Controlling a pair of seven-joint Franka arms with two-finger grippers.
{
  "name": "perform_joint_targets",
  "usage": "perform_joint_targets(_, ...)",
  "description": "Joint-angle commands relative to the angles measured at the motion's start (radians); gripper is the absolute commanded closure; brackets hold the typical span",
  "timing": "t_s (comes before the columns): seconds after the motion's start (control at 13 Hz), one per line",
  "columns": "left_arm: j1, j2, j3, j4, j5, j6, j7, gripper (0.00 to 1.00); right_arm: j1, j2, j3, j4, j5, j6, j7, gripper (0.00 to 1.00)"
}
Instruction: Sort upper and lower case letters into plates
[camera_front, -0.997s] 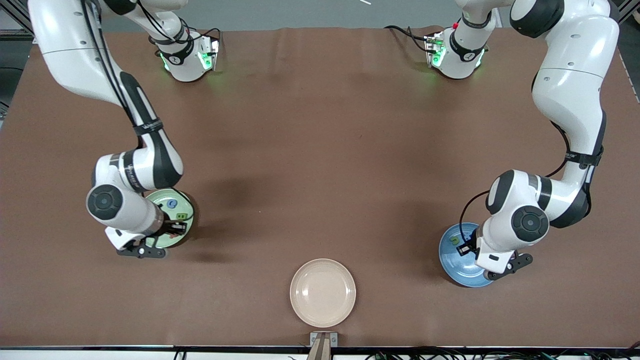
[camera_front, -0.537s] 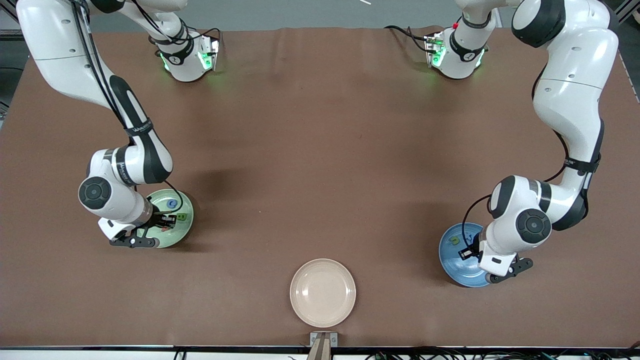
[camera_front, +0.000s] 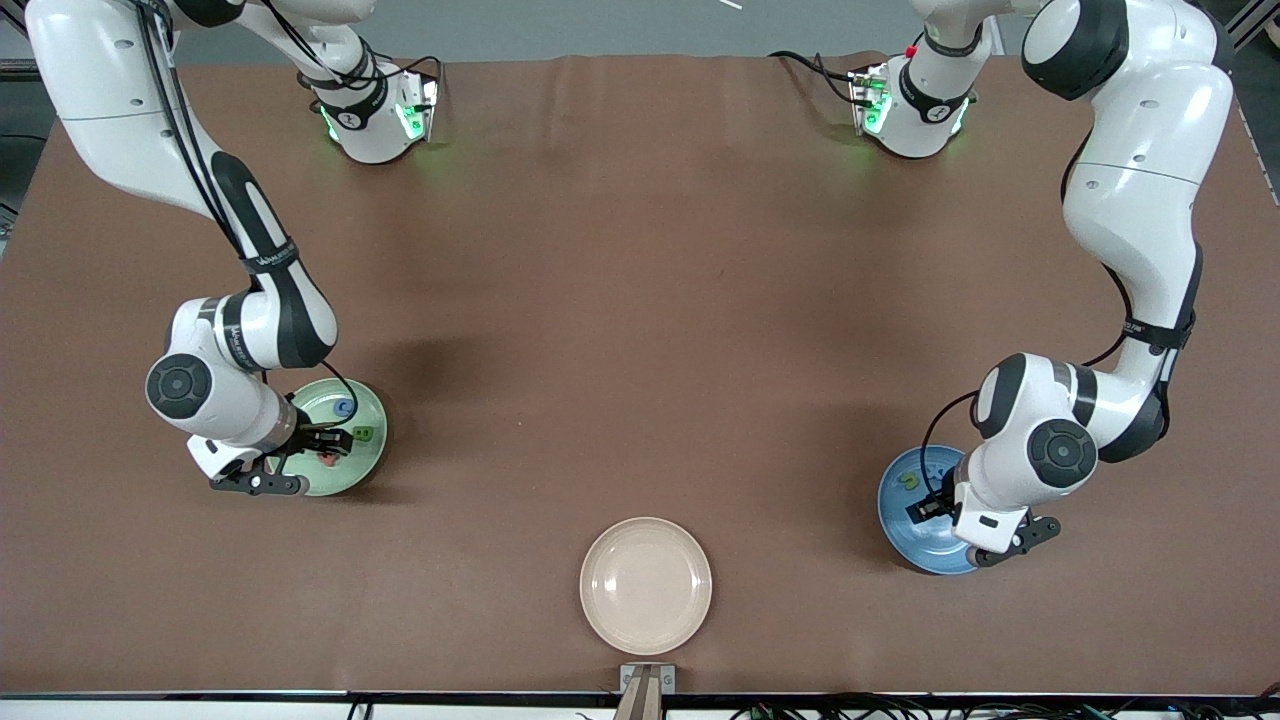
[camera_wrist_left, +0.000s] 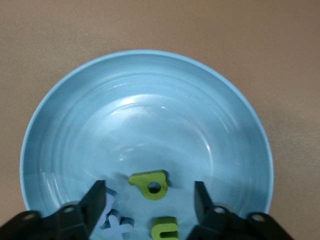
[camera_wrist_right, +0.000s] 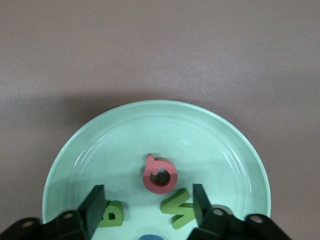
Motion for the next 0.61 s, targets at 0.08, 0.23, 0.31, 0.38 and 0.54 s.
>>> perform_joint_targets(0.08,-0.009,-0.043,-0.016,-0.011,0.021,-0.031,0.005,0.00,-0.018,-0.133,0.019,-0.023,-0.001,-0.161,-0.016,0.00)
perform_joint_targets(0.23,0.002,-0.068,-0.016,-0.009,0.022,-0.068,0.017,0.00,-0.018,-0.214,0.017,0.015,-0.003,-0.312,-0.031,0.00)
perform_joint_targets(0.31,0.003,-0.082,-0.016,-0.009,0.021,-0.092,0.037,0.00,-0.020,-0.236,0.017,0.064,-0.003,-0.423,-0.055,0.00)
perform_joint_targets(0.38,0.003,-0.105,-0.017,-0.009,0.022,-0.123,0.050,0.00,-0.021,-0.256,0.016,0.122,-0.003,-0.536,-0.066,0.00)
perform_joint_targets(0.54,0.006,-0.160,-0.017,-0.009,0.021,-0.183,0.076,0.00,-0.023,-0.270,0.014,0.252,0.008,-0.722,-0.056,0.00)
